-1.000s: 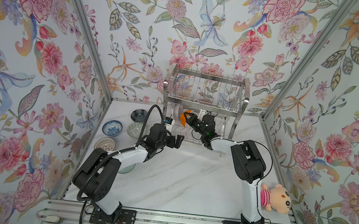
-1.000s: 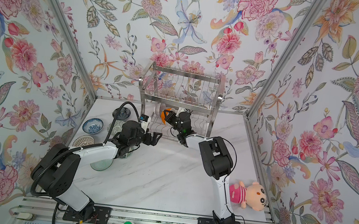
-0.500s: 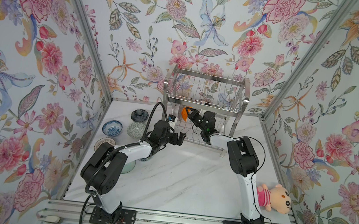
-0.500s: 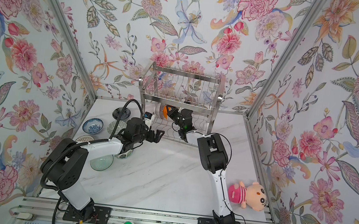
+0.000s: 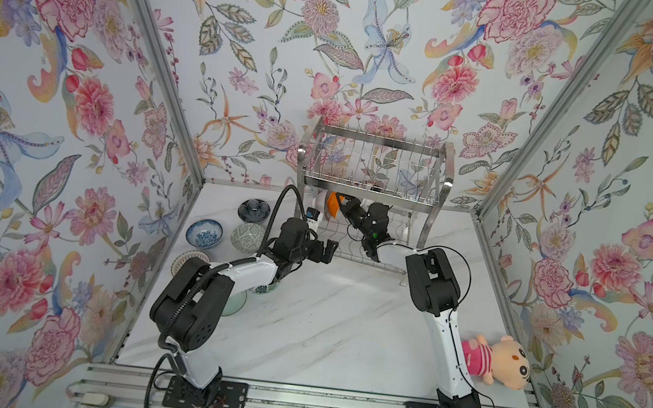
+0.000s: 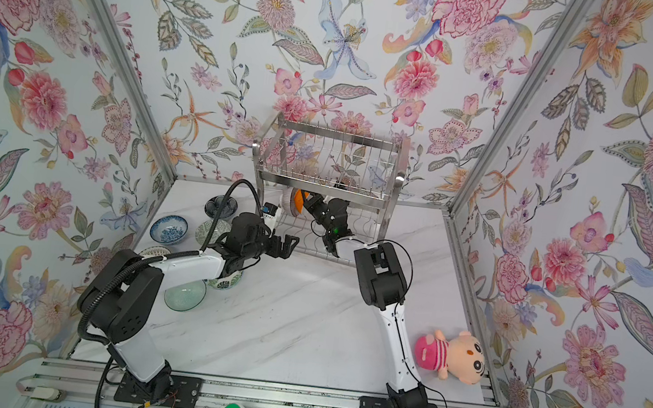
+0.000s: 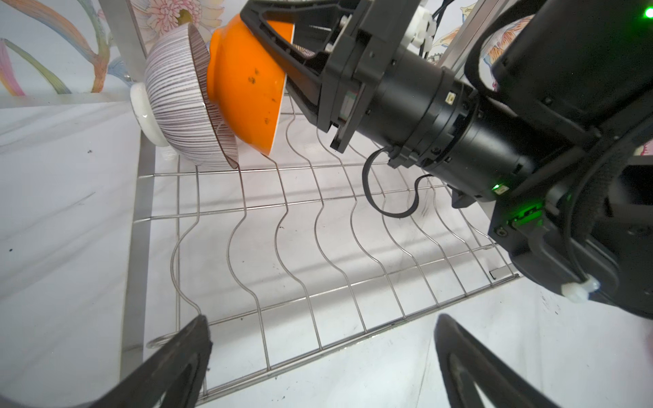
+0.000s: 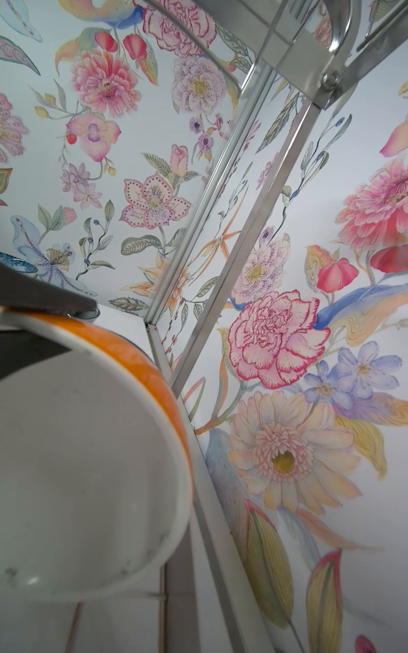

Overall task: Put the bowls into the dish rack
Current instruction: 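Lower the orange bowl upright into the rack wires against the striped bowl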

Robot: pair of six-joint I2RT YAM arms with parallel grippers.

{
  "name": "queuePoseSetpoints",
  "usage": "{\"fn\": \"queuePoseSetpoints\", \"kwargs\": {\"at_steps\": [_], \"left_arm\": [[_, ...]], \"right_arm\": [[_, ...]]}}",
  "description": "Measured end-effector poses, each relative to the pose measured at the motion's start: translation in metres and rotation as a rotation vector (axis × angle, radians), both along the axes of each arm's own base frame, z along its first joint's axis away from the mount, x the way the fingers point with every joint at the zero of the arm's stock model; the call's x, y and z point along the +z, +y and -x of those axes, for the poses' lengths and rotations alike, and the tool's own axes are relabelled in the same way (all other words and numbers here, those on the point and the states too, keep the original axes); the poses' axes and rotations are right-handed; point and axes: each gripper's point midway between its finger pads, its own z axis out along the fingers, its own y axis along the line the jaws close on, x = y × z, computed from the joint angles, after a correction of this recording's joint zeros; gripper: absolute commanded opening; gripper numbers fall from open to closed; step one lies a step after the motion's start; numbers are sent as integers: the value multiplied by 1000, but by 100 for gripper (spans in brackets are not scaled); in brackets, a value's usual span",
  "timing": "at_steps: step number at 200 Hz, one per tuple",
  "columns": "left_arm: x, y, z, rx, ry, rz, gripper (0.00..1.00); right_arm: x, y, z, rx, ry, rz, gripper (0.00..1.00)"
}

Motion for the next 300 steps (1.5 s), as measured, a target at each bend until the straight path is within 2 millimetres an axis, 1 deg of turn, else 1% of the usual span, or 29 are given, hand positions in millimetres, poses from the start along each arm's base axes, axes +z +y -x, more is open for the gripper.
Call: {"fn": "queuePoseSetpoints", "kwargs": {"at_steps": [19, 38, 116, 130, 147, 162, 300], "left_arm": [[0, 2, -1, 4, 2, -1, 99], [0, 2, -1, 5, 2, -1, 99], [-2, 3, 0, 4, 6, -6, 99], [-2, 3, 0, 4, 6, -6, 99], [-2, 3, 0, 4, 6, -6, 99], [-2, 3, -1, 4, 6, -6, 99], [-2, 4, -1, 10, 5, -8, 99]], "right_arm": [[1, 2, -2, 5, -9, -24, 0], [-5, 2, -3, 7, -7, -39, 0], [-1, 4, -3, 27, 2, -84, 0], [-2, 5, -4, 33, 3, -95, 0], [-9, 6, -4, 37, 16, -102, 0], [-16, 7, -4, 41, 26, -102, 0], [-21, 9, -2, 53, 22, -75, 0]]}}
